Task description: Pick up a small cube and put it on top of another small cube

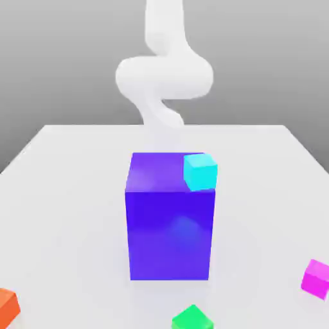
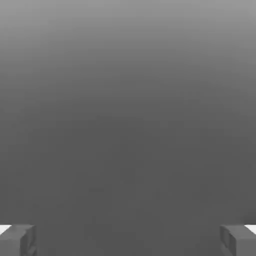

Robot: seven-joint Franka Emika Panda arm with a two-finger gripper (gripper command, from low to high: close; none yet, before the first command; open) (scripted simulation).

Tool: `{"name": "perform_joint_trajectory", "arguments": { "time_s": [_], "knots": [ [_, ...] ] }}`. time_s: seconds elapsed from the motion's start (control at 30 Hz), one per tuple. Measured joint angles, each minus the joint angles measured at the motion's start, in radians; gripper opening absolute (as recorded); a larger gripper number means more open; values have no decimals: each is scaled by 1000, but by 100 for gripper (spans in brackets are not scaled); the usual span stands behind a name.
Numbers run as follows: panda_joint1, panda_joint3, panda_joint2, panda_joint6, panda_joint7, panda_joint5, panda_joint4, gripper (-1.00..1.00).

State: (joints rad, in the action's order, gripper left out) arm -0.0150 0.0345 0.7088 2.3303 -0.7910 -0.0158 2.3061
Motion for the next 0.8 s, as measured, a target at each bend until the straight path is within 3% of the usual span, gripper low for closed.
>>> {"name": "perform_joint_trajectory", "arguments": {
  "time_s": [0.57, 0.8],
  "knots": [
    [-132, 224, -622, 206, 33, -147, 42, 0],
    [-228, 269, -876, 290, 47, -206, 59, 0]
  ]
}}
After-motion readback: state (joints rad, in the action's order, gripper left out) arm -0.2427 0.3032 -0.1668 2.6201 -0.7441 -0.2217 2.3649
